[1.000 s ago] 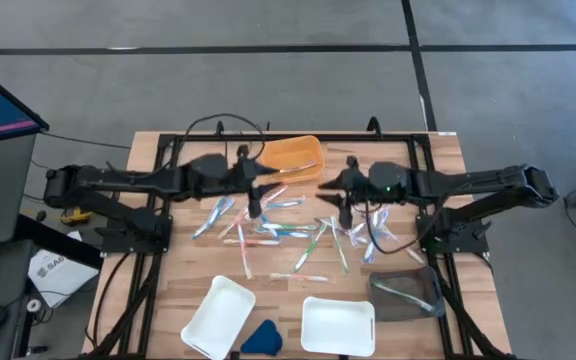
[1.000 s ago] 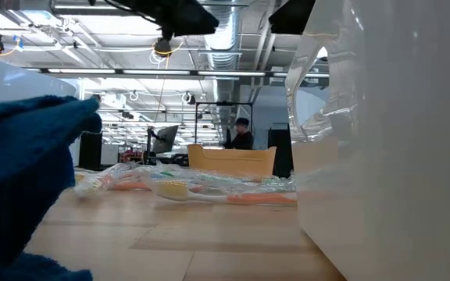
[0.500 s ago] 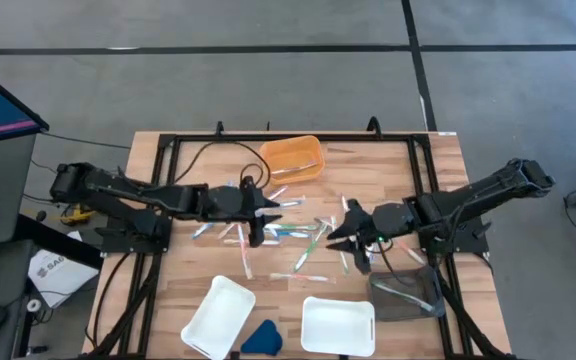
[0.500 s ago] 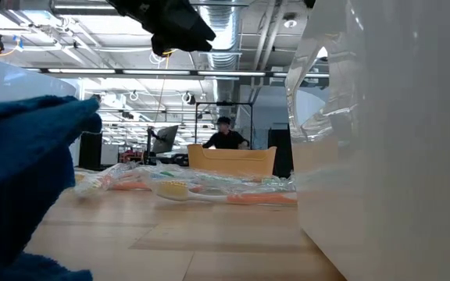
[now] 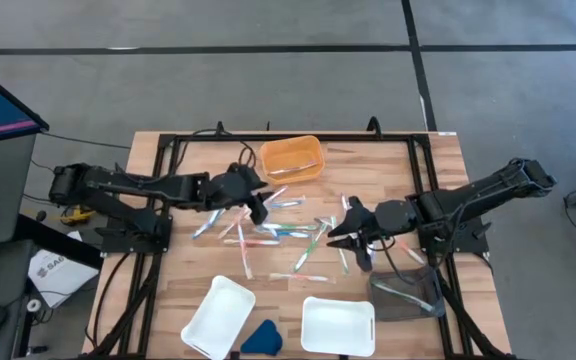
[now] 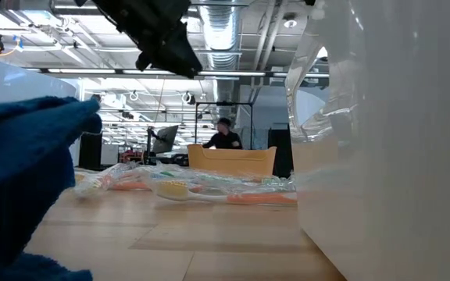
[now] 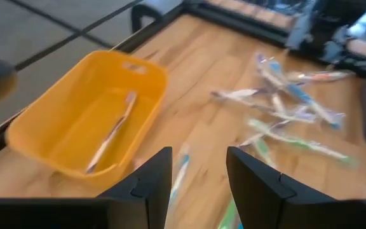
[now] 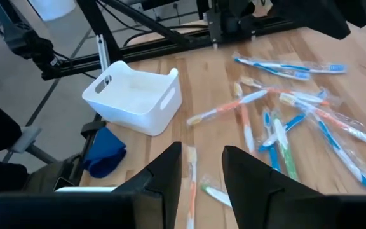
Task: Pick & Place Toothbrushes
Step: Put the blue toothbrush into the left white bin
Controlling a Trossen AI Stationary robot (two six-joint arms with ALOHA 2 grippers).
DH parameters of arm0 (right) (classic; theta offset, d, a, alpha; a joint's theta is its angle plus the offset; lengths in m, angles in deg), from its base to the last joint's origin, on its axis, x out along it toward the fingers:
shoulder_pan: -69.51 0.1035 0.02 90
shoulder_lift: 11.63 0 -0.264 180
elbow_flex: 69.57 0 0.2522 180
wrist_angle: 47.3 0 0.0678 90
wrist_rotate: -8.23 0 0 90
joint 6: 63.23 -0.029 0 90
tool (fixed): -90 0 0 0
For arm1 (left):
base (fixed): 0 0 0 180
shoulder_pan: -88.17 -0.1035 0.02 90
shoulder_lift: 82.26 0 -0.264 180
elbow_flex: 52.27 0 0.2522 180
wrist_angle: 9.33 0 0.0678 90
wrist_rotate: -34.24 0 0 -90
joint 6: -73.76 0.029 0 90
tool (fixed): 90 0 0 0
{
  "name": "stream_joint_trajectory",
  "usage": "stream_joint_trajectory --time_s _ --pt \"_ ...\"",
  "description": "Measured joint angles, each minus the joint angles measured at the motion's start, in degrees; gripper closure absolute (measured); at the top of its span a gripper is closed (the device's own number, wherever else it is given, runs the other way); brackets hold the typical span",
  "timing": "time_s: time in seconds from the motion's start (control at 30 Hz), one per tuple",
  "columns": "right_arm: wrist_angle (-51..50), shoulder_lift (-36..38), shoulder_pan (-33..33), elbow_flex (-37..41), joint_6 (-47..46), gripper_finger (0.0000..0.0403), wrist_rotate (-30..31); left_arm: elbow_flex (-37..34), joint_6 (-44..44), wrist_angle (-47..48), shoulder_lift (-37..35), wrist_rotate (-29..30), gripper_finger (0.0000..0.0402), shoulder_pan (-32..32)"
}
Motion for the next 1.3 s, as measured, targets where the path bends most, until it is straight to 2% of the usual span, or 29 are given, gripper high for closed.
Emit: stream_joint_trajectory --time_s 0.27,0.43,0.63,0.7,0.9,1.07,1.13,1.23,1.3 --pt "0.3 0.0 -0.1 0.0 0.0 0.0295 0.0 0.0 -1.6 4.4 0.0 0.8 0.0256 -2.8" --pt "0.2 0.0 -1.2 0.0 0.0 0.0295 0.0 0.0 -2.7 12.6 0.0 4.3 0.0256 -5.6" --pt "-1.7 0.0 -2.0 0.0 0.1 0.0295 0.0 -0.1 -16.5 31.6 0.0 9.4 0.0257 -10.2" --pt "-1.7 0.0 -2.0 0.0 0.1 0.0295 0.0 -1.3 -20.6 34.3 0.0 9.6 0.0256 -11.7" --pt "-1.7 0.0 -2.0 0.0 0.1 0.0295 0.0 -7.6 -20.8 33.9 0.0 0.7 0.0256 -16.7" --pt "-1.7 0.0 -2.0 0.0 0.0 0.0295 0.0 -9.8 -20.6 33.0 0.0 -0.8 0.0256 -21.1" --pt "-1.7 0.0 -2.0 0.0 0.0 0.0295 0.0 -10.6 -19.7 30.6 0.0 -2.1 0.0257 -22.0" --pt "-1.7 0.0 -2.0 0.0 0.0 0.0295 0.0 -12.6 -16.2 24.4 0.0 -8.6 0.0257 -22.0" --pt "-1.8 0.0 -2.0 0.0 0.0 0.0295 0.0 -13.3 -15.3 22.5 0.6 -10.2 0.0256 -21.6"
